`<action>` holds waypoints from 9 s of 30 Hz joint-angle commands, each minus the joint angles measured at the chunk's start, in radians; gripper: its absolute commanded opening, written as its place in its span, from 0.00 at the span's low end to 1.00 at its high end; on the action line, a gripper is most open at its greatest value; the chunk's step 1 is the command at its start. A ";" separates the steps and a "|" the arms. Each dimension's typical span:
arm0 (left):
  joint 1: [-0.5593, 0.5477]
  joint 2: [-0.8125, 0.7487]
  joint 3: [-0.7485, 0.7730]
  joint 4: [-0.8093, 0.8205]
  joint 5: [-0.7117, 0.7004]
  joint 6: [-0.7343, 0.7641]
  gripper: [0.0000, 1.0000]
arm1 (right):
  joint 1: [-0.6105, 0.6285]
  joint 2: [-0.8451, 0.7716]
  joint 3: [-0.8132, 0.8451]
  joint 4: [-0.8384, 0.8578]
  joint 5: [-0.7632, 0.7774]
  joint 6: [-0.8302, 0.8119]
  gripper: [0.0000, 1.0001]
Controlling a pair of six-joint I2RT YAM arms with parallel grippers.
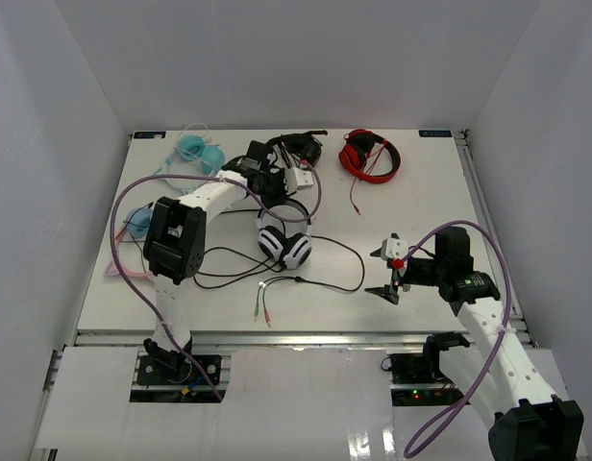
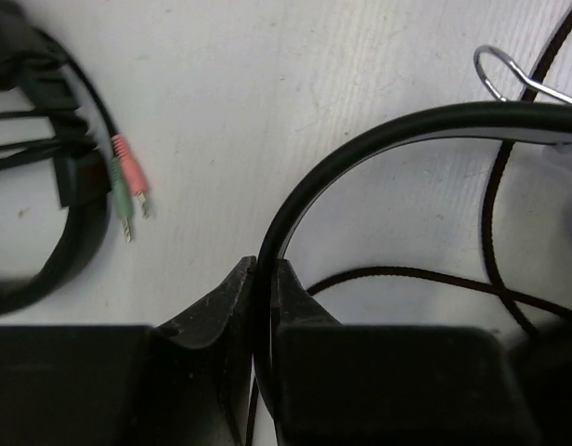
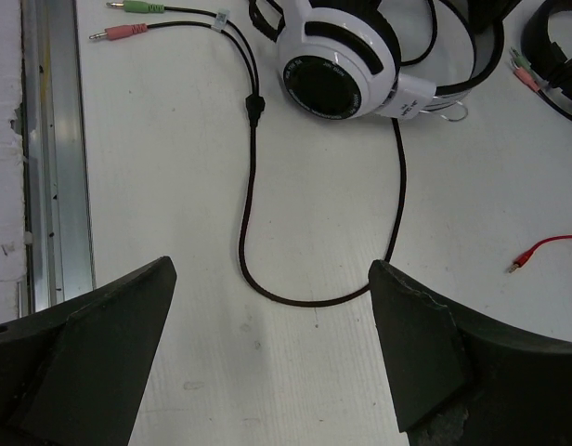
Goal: Wrap the headphones
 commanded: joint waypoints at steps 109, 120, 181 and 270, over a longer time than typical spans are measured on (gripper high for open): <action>0.026 -0.908 0.132 -0.125 -0.461 -1.504 0.00 | 0.278 0.477 0.350 0.609 0.667 0.363 0.90; 0.026 -0.946 0.045 -0.112 -0.447 -1.524 0.00 | 0.268 0.387 0.334 0.036 -0.203 -0.184 0.90; -0.171 -0.823 -0.557 0.166 -0.393 -1.137 0.00 | 0.394 0.488 0.786 0.174 0.925 0.188 0.08; -0.057 -0.620 -0.291 0.343 -1.047 -1.329 0.00 | 0.535 0.415 0.622 0.012 0.758 0.120 0.08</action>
